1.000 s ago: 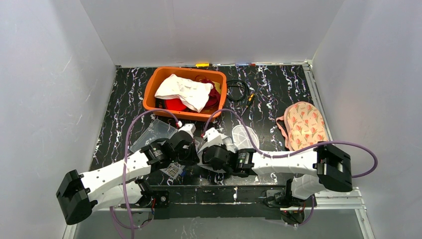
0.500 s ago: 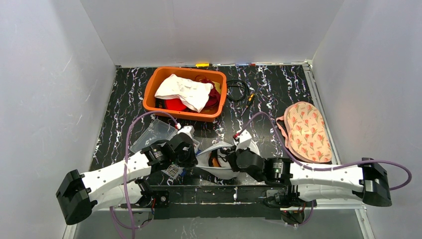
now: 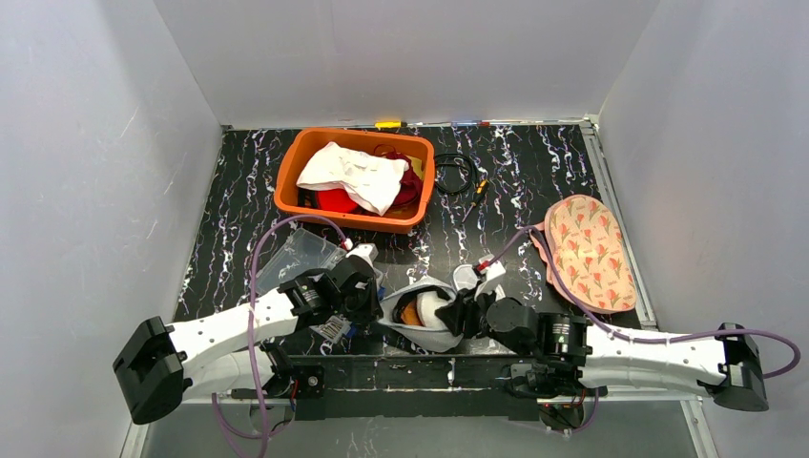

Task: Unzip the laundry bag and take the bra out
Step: Pick up the bra from the laundry bag.

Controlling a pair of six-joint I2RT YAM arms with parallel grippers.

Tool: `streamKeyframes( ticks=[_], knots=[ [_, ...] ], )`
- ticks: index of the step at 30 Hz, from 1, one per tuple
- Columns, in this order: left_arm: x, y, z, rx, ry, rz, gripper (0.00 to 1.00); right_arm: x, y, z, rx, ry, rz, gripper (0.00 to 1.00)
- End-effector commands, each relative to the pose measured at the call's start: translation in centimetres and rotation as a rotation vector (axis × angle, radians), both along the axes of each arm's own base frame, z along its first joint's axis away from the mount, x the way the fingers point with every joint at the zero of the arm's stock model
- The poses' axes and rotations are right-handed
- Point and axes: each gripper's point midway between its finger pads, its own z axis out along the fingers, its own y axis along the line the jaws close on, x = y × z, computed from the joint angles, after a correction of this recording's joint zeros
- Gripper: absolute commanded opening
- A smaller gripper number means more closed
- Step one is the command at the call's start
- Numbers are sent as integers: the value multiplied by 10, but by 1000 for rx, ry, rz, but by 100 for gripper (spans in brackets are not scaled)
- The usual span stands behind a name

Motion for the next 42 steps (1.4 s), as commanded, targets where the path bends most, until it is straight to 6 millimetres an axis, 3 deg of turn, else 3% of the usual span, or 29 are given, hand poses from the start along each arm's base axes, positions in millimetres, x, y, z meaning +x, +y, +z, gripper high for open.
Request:
streamKeyframes(
  ticks=[1, 5, 12, 18, 24, 26, 30, 37, 42],
  knots=[
    [-4, 6, -7, 28, 5, -17, 0, -1, 17, 24, 27, -5, 32, 53],
    [-4, 6, -6, 28, 6, -20, 0, 0, 27, 38, 27, -16, 43, 69],
    [-6, 10, -9, 32, 6, -18, 0, 8, 39, 51, 14, -13, 5, 73],
    [-6, 8, -7, 27, 5, -25, 0, 11, 48, 21, -184, 32, 1, 74],
    [-7, 8, -5, 17, 1, -26, 0, 8, 54, -3, -251, 64, 16, 72],
    [-7, 7, -4, 12, -1, -27, 0, 6, 56, -11, -273, 79, 24, 66],
    [-7, 7, -1, 7, -2, -28, 0, 4, 59, -17, -287, 93, 36, 38],
    [-6, 5, 5, -14, -12, -28, 0, 3, 70, 28, -131, 16, 94, 1],
    [-5, 3, 8, -19, -14, -29, 0, -7, 73, 69, -32, -58, 199, 1]
  ],
)
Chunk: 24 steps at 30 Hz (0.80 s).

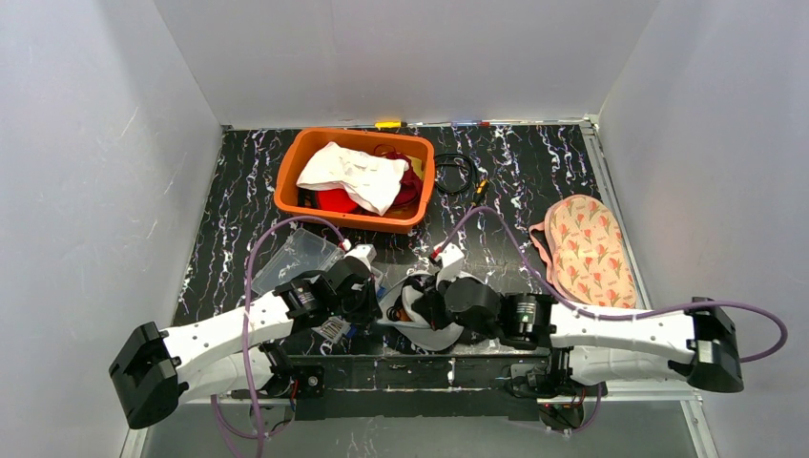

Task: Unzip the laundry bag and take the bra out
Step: Pick up the bra from the laundry bag.

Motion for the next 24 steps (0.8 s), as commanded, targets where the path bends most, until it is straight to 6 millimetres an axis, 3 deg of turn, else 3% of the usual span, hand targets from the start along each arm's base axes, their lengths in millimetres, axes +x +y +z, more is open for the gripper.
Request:
streamKeyframes(
  ticks=[1, 7, 15, 19, 24],
  knots=[
    [-1, 0, 7, -4, -5, -10, 0, -7, 16, 59, 153, -89, 125, 1],
    [2, -4, 14, -11, -12, -11, 0, -19, 10, 70, 140, -126, 230, 1],
    [5, -11, 19, -34, -10, -10, 0, -26, 22, 122, 340, -183, 276, 1],
    [6, -15, 23, -47, -7, -8, 0, -16, 20, 149, 453, -226, 208, 1],
    [6, -19, 32, -79, -15, -10, 0, 11, -7, 163, 563, -297, 7, 1]
  ],
)
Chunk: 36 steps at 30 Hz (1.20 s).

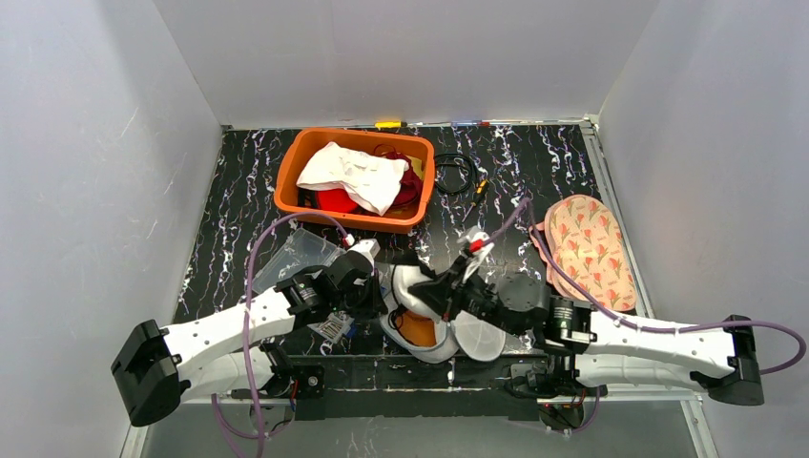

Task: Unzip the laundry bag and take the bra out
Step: Pick up the bra from the laundry bag.

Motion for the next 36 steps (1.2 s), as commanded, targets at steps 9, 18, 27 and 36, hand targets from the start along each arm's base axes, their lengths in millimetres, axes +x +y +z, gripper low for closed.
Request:
streamKeyframes(
  ticks=[9, 18, 27, 36],
  knots=[
    [21, -15, 47, -95, -76, 73, 0, 54, -45, 59, 79, -117, -352, 1],
    [38, -15, 57, -38, -96, 140, 4, 78, -82, 50, -356, -195, -513, 1],
    [32, -13, 78, -64, -87, 132, 54, 84, -94, 42, -503, -293, -517, 1],
    [22, -1, 148, -192, -180, 106, 80, 70, -72, 47, -534, -506, -249, 1]
  ],
)
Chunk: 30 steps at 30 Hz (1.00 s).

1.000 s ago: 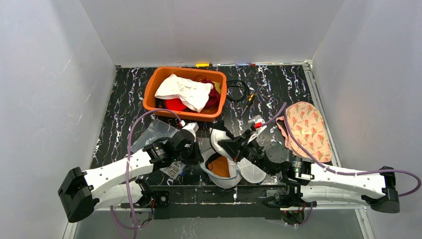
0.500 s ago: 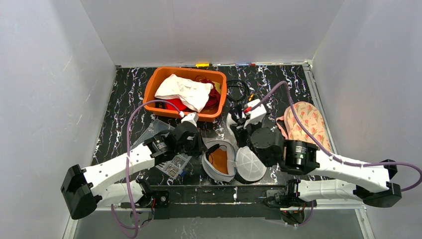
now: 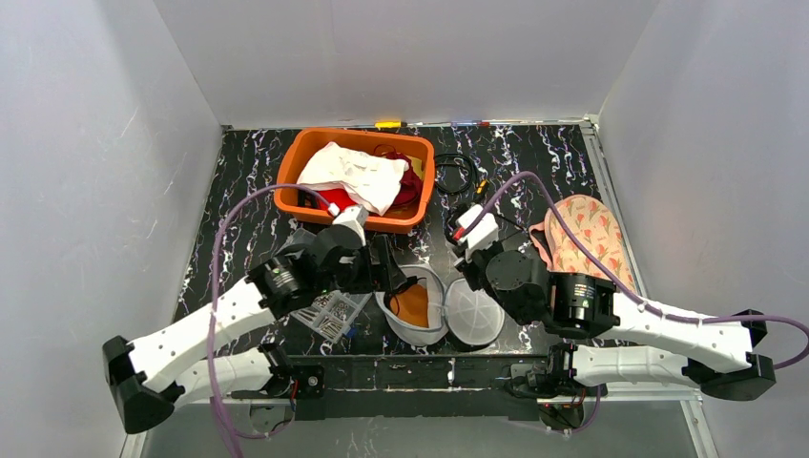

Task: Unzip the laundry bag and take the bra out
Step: Pick up the bra from the laundry bag.

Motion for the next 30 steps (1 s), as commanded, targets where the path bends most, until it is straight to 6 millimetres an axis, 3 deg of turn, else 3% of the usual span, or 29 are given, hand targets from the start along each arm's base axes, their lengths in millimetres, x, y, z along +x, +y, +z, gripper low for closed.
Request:
streamKeyframes(
  ticks=[1, 7, 12, 15, 18, 23, 30],
  knots=[
    [-2, 9, 62, -116, -121, -9, 82, -3, 16, 10, -103, -129, 172, 1],
    [-11, 15, 135, -241, -311, -103, 94, -10, 13, 3, -232, -321, 340, 1],
    [-36, -11, 164, -331, -257, -307, 95, -12, 9, 10, -291, -473, 408, 1],
    [-42, -33, 168, -417, -208, -399, 96, -18, 14, 9, -326, -568, 488, 1],
    [-33, -47, 168, -468, -168, -438, 97, -20, 17, 10, -352, -628, 524, 1],
    [-21, -62, 163, -548, -100, -475, 99, -24, 21, 19, -350, -673, 554, 1],
    [-4, -75, 143, -532, -23, -434, 98, -27, 28, 21, -331, -698, 577, 1]
  ],
)
